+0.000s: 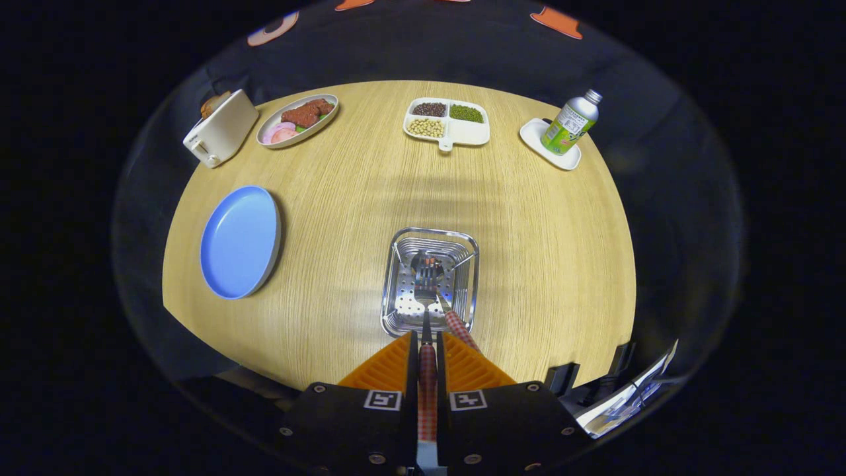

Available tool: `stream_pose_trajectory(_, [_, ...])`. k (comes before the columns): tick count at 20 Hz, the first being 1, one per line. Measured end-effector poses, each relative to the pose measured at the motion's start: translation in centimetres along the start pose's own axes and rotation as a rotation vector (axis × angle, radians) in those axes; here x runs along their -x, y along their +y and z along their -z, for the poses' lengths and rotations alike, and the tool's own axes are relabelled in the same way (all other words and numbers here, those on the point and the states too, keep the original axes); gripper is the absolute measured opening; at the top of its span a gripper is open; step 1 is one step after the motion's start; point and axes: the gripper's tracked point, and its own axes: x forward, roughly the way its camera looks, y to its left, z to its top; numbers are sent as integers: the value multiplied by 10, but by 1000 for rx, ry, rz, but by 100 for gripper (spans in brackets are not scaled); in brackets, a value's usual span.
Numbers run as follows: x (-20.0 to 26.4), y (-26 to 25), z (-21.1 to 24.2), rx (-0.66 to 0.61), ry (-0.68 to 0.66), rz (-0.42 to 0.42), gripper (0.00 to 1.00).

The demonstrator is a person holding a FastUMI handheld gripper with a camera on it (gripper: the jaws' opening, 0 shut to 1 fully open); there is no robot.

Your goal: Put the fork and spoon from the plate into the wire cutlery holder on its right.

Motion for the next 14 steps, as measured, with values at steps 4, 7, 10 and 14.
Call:
stream_pose_trajectory(4, [6, 5, -32, -61, -70, -21, 18])
stream_pose_trajectory(7, [14, 9, -59, -113, -179, -41, 20])
stream_pose_trajectory(10, [33, 3, -85, -116, -323, -9, 23])
stream_pose_trajectory(14, [72, 4, -115, -139, -529, 9, 42])
